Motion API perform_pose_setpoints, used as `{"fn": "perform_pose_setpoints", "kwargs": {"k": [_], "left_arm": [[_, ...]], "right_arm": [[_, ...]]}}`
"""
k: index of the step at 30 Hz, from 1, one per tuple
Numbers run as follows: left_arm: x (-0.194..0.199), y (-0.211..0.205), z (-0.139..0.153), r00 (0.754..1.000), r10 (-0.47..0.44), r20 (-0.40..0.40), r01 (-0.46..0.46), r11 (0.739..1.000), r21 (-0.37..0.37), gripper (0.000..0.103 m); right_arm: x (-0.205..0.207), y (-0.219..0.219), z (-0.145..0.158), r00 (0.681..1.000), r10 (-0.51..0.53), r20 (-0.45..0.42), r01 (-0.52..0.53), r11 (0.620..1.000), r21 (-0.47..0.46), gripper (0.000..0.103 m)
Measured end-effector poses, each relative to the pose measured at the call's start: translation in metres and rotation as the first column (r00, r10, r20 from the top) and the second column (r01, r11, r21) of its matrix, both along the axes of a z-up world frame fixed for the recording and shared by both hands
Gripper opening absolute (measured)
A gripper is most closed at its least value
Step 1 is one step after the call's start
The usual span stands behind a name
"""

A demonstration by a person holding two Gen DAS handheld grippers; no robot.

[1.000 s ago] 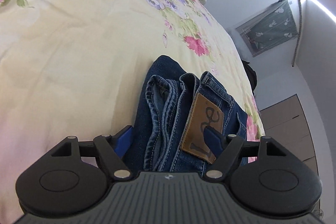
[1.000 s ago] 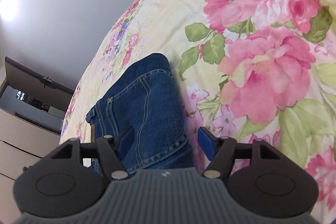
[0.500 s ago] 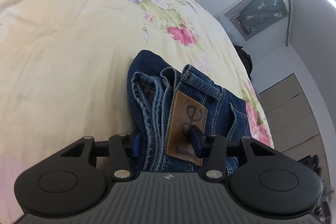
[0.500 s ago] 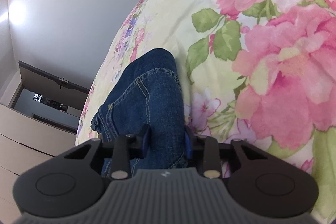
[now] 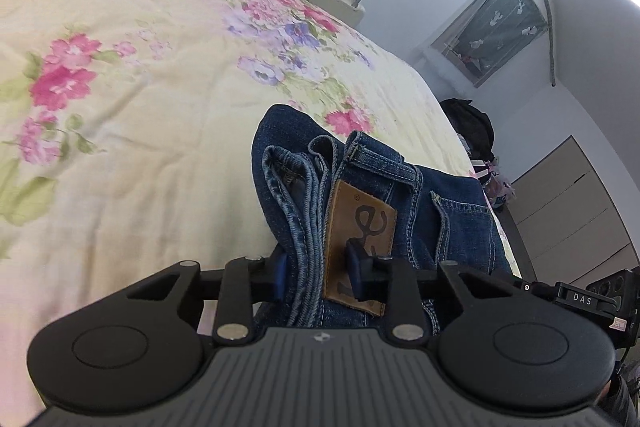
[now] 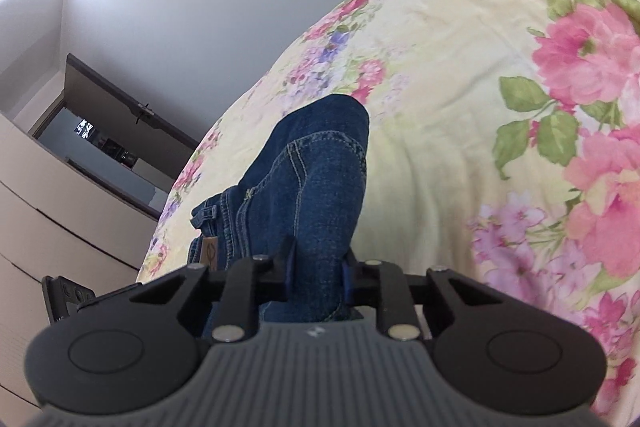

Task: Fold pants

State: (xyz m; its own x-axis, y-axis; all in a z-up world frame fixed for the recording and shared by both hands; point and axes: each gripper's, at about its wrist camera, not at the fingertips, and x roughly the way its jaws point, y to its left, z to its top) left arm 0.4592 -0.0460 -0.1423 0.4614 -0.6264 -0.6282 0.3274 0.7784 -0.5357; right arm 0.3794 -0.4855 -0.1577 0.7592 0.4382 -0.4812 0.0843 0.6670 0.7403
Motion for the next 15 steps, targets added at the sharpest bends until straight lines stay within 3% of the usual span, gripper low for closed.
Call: {"fn": "perform_pose_setpoints", "kwargs": {"k": [8, 15], "left_arm": [[0.002, 0.11, 0.015, 0.997, 0.076, -0.004, -0.075, 0.993, 0.094, 0.033], [0.021, 0.171, -0.03, 0.989, 0.136, -0.064, -0.131, 0.988, 0.087, 0.033]], "right_arm": [[0.024, 0.11, -0.002, 0.991, 0.132, -0.006, -0.131, 0.988, 0.084, 0.017], [0.052, 0.187, -0.028, 0.974, 0.218, -0.056, -0.212, 0.972, 0.1, 0.017]]}}
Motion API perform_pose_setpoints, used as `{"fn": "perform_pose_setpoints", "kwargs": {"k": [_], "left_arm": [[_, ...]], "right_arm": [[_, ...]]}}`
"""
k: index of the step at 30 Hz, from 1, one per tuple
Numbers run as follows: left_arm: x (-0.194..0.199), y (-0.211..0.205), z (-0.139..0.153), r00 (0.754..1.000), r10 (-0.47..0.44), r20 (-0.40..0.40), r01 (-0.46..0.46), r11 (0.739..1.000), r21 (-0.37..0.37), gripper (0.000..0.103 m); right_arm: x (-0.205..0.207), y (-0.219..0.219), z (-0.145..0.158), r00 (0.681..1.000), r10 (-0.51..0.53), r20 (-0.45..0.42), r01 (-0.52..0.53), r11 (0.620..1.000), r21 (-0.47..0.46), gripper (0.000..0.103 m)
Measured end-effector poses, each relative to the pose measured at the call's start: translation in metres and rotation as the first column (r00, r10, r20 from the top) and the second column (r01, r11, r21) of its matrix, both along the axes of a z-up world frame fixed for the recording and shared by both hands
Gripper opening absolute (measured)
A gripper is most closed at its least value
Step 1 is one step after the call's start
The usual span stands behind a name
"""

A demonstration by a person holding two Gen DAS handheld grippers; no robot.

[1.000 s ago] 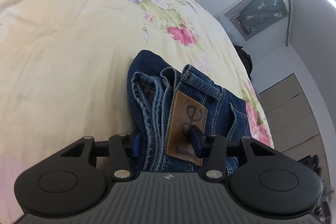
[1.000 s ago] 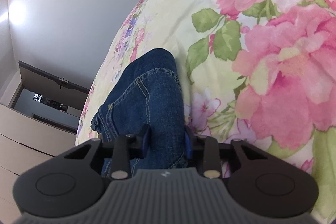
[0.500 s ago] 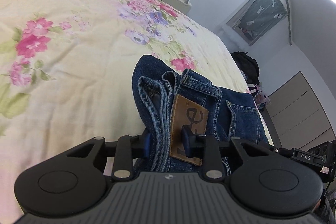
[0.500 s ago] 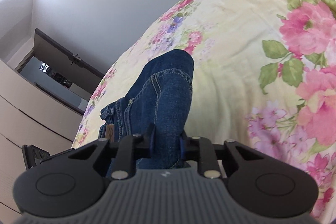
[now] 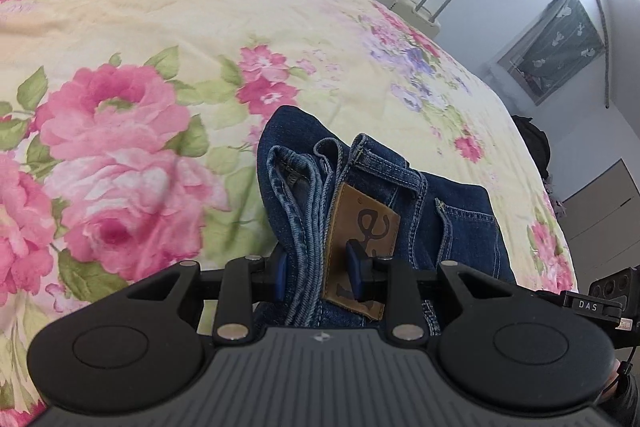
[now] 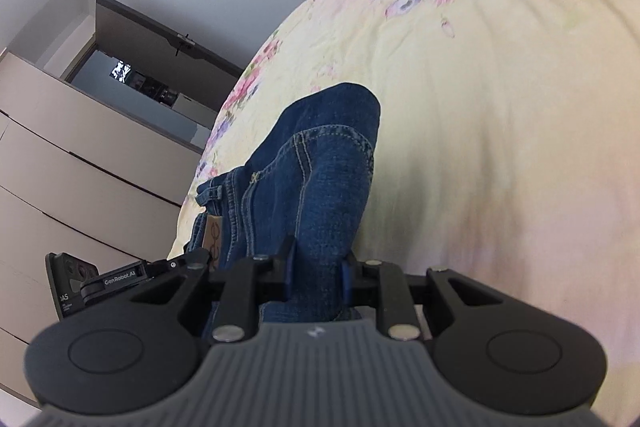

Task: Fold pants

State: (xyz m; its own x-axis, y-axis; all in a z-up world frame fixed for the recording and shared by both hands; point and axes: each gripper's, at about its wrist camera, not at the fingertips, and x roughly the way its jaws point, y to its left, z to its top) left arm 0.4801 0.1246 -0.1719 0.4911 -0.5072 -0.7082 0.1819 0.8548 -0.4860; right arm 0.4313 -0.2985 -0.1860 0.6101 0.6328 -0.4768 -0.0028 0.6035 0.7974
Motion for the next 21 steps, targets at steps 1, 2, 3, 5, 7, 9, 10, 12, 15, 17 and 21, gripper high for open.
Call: {"fn": "perform_pose_setpoints", "kwargs": {"k": [1, 2, 3, 5, 7, 9, 10, 12, 15, 17, 21], "left_arm": [[0.002, 0.005, -0.009, 1.0, 0.004, -0.011, -0.004, 1.0, -0.005, 0.033], [0.005, 0.009, -0.018, 1.0, 0.007, -0.023, -0.007, 1.0, -0.012, 0.033], [0.006, 0.013, -0.027, 0.999, 0.009, -0.031, -0.009, 1.0, -0.025, 0.033], [0.009, 0.019, -0.04, 1.0, 0.007, -0.029, -0.009, 0.998, -0.058, 0.033], [0.011, 0.025, -0.05, 1.0, 0.0, -0.021, -0.002, 0.996, -0.088, 0.033], [0.014, 0.03, -0.059, 1.0, -0.004, -0.025, 0.002, 0.994, -0.114, 0.034], [0.015, 0.032, -0.062, 1.0, -0.006, -0.025, 0.003, 0.992, -0.125, 0.034], [0.016, 0.035, -0.067, 1.0, -0.007, -0.026, 0.004, 0.99, -0.142, 0.035], [0.016, 0.036, -0.068, 0.999, -0.002, -0.041, -0.005, 0.988, -0.156, 0.036], [0.015, 0.034, -0.063, 0.999, 0.004, -0.04, -0.009, 0.992, -0.126, 0.039], [0.007, 0.029, -0.034, 0.999, 0.028, -0.023, -0.028, 1.0, 0.014, 0.043]], "right_arm": [[0.004, 0.008, -0.006, 1.0, 0.01, -0.013, -0.01, 1.0, -0.006, 0.017], [0.009, 0.014, -0.013, 0.999, 0.019, -0.026, -0.02, 1.0, -0.013, 0.017], [0.011, 0.019, -0.019, 0.999, 0.026, -0.038, -0.027, 0.999, -0.02, 0.017], [0.018, 0.026, -0.031, 0.998, 0.029, -0.058, -0.031, 0.999, -0.035, 0.017], [0.021, 0.027, -0.041, 0.997, 0.021, -0.074, -0.024, 0.999, -0.038, 0.017], [0.025, 0.025, -0.05, 0.996, 0.017, -0.092, -0.021, 0.999, -0.043, 0.017], [0.026, 0.025, -0.054, 0.995, 0.017, -0.099, -0.022, 0.998, -0.054, 0.017], [0.031, 0.029, -0.06, 0.994, 0.011, -0.111, -0.021, 0.996, -0.087, 0.018], [0.037, 0.03, -0.069, 0.991, -0.004, -0.132, -0.009, 0.995, -0.097, 0.018], [0.04, 0.029, -0.069, 0.99, -0.004, -0.142, -0.01, 0.995, -0.102, 0.02], [0.043, 0.036, -0.052, 0.987, 0.0, -0.161, -0.032, 0.981, -0.191, 0.031]]}}
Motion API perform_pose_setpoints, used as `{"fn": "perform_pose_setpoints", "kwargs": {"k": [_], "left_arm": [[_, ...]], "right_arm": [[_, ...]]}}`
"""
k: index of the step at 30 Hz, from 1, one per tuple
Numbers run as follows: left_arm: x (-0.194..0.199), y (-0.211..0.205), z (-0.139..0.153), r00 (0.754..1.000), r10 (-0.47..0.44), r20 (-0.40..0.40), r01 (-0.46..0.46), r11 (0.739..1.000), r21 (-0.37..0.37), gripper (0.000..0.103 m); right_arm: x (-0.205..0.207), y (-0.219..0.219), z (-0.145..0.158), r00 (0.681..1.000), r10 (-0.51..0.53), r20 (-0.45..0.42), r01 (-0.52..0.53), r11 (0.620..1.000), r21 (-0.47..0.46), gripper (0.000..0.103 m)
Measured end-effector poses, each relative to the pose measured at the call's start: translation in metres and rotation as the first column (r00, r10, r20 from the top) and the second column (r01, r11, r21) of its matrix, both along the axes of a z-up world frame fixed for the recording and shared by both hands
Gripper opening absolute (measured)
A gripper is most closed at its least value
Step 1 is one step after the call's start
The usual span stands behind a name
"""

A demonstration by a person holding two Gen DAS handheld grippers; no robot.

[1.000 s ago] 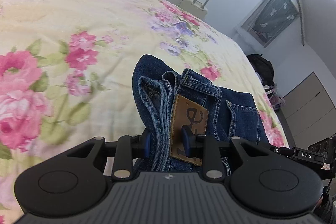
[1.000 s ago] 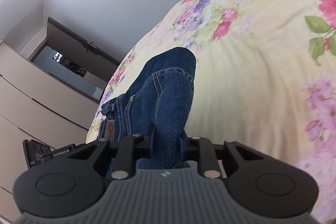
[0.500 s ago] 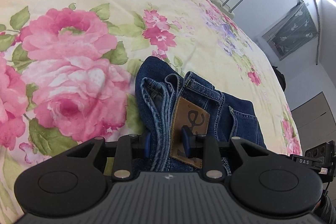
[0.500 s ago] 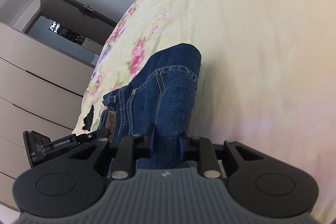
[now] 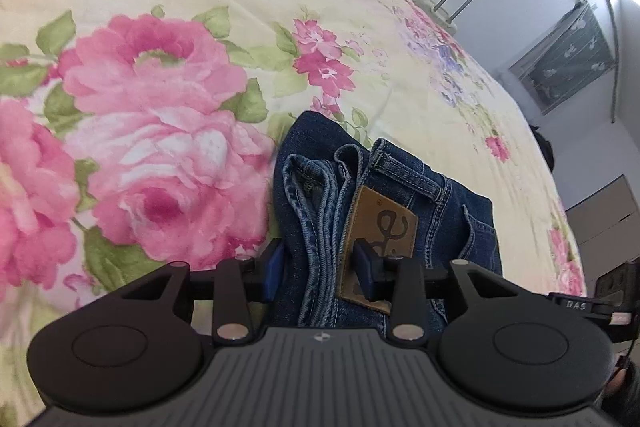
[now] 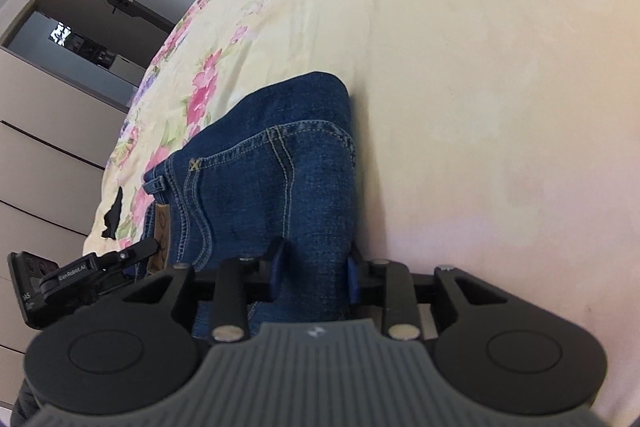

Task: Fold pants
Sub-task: 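Open both tools and lift them away from the folded jeans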

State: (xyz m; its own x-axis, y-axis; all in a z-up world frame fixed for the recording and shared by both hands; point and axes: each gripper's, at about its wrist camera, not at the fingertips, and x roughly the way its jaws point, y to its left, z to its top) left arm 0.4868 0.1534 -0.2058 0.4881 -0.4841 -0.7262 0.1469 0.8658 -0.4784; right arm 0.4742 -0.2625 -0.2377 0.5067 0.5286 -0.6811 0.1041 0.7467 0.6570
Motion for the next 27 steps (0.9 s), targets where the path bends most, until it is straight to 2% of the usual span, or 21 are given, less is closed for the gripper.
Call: {"fn": "perform_pose_setpoints", "kwargs": {"k": [1, 2, 3, 6, 8, 12, 14, 15, 17, 19, 20, 22, 23, 25, 27], "left_arm": [[-0.005, -0.002, 0.012, 1.0, 0.002, 0.022, -0.003, 0.998, 0.056, 0.043], [-0.011, -0.002, 0.025, 0.999, -0.002, 0.047, -0.002, 0.996, 0.094, 0.043], [-0.018, -0.002, 0.039, 0.997, -0.005, 0.071, -0.004, 0.993, 0.121, 0.043], [-0.041, -0.002, 0.082, 0.988, -0.01, 0.157, -0.023, 0.979, 0.203, 0.043], [-0.061, -0.006, 0.114, 0.973, -0.013, 0.232, -0.05, 0.964, 0.261, 0.043], [-0.111, -0.021, 0.173, 0.922, 0.0, 0.386, -0.144, 0.928, 0.345, 0.05], [-0.143, -0.037, 0.198, 0.882, -0.011, 0.471, -0.198, 0.898, 0.393, 0.057], [-0.158, -0.045, 0.207, 0.863, -0.014, 0.504, -0.228, 0.881, 0.415, 0.064], [-0.19, -0.061, 0.222, 0.83, -0.032, 0.557, -0.269, 0.851, 0.451, 0.069], [-0.222, -0.078, 0.232, 0.806, -0.057, 0.589, -0.303, 0.816, 0.493, 0.081], [-0.238, -0.084, 0.235, 0.794, -0.062, 0.605, -0.32, 0.804, 0.502, 0.083], [-0.263, -0.094, 0.238, 0.783, -0.049, 0.62, -0.349, 0.79, 0.504, 0.089], [-0.274, -0.097, 0.238, 0.781, -0.038, 0.623, -0.351, 0.799, 0.489, 0.091], [-0.291, -0.101, 0.235, 0.799, -0.011, 0.602, -0.343, 0.813, 0.47, 0.094], [-0.304, -0.106, 0.227, 0.816, 0.009, 0.578, -0.342, 0.813, 0.471, 0.094]], "right_arm": [[0.0, 0.002, 0.009, 1.0, 0.003, -0.002, -0.003, 0.999, -0.034, 0.037], [-0.001, 0.003, 0.017, 1.0, 0.003, 0.0, -0.003, 0.997, -0.075, 0.045], [-0.004, 0.004, 0.028, 1.0, 0.004, 0.008, -0.003, 0.994, -0.107, 0.05], [-0.018, 0.008, 0.065, 0.997, 0.02, 0.073, -0.008, 0.988, -0.151, 0.056], [-0.03, 0.017, 0.095, 0.991, 0.044, 0.126, -0.017, 0.979, -0.202, 0.061], [-0.072, 0.037, 0.162, 0.962, 0.11, 0.25, -0.022, 0.944, -0.331, 0.068], [-0.099, 0.047, 0.193, 0.941, 0.141, 0.308, -0.011, 0.922, -0.388, 0.075], [-0.112, 0.052, 0.205, 0.931, 0.151, 0.334, 0.0, 0.912, -0.411, 0.077], [-0.146, 0.059, 0.23, 0.904, 0.171, 0.391, 0.029, 0.89, -0.455, 0.079], [-0.18, 0.062, 0.249, 0.884, 0.176, 0.432, 0.061, 0.875, -0.48, 0.082], [-0.196, 0.064, 0.255, 0.875, 0.175, 0.45, 0.076, 0.871, -0.485, 0.082], [-0.234, 0.065, 0.264, 0.856, 0.169, 0.489, 0.109, 0.865, -0.49, 0.082], [-0.247, 0.066, 0.266, 0.85, 0.169, 0.5, 0.119, 0.862, -0.493, 0.082], [-0.279, 0.07, 0.266, 0.837, 0.164, 0.523, 0.149, 0.849, -0.506, 0.082], [-0.302, 0.073, 0.263, 0.835, 0.154, 0.528, 0.172, 0.839, -0.517, 0.082]]}}
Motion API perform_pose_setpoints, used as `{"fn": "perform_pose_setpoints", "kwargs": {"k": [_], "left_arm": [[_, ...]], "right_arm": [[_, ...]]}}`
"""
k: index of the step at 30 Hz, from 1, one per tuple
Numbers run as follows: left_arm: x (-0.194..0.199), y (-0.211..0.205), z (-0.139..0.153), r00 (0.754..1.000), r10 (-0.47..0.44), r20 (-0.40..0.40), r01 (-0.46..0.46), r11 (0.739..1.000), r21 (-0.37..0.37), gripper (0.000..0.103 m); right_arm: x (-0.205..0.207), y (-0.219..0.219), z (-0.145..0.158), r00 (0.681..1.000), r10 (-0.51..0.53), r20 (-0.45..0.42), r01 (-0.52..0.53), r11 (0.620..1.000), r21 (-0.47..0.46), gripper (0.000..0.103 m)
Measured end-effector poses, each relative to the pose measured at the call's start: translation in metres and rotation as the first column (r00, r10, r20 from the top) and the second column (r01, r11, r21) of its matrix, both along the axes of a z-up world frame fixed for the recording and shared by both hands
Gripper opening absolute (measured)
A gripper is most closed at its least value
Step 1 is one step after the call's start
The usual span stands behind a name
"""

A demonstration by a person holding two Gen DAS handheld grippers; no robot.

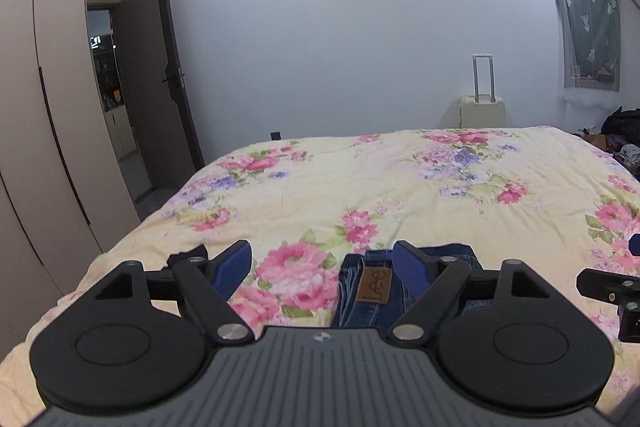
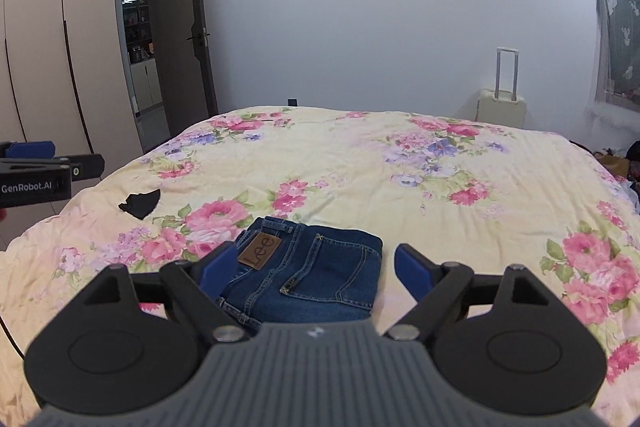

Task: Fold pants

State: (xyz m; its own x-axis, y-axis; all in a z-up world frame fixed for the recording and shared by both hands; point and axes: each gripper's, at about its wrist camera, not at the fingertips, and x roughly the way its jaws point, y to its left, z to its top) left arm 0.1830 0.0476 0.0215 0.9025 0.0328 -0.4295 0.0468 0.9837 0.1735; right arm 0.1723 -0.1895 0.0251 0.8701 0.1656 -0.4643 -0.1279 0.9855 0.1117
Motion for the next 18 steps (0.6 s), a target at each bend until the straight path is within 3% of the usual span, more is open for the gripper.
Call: {"fn": "perform_pose_setpoints", "kwargs": {"k": [9, 14, 18], "left_arm": [[-0.033, -0.024, -0.054, 0.982, 0.014, -0.188, -0.008, 0.999, 0.033, 0.094], [-0.043, -0.025, -0.07, 0.976, 0.014, -0.218, -0.006, 0.999, 0.038, 0.094], [-0.047, -0.024, -0.07, 0.976, 0.01, -0.217, -0.003, 0.999, 0.034, 0.094]], "right_arm": [[-0.07, 0.011, -0.046, 0.995, -0.099, -0.03, 0.099, 0.995, -0.021, 0.082], [-0.075, 0.019, -0.075, 0.991, -0.074, -0.113, 0.073, 0.997, -0.01, 0.082], [-0.075, 0.022, -0.08, 0.991, -0.073, -0.116, 0.074, 0.997, -0.002, 0.082]]}}
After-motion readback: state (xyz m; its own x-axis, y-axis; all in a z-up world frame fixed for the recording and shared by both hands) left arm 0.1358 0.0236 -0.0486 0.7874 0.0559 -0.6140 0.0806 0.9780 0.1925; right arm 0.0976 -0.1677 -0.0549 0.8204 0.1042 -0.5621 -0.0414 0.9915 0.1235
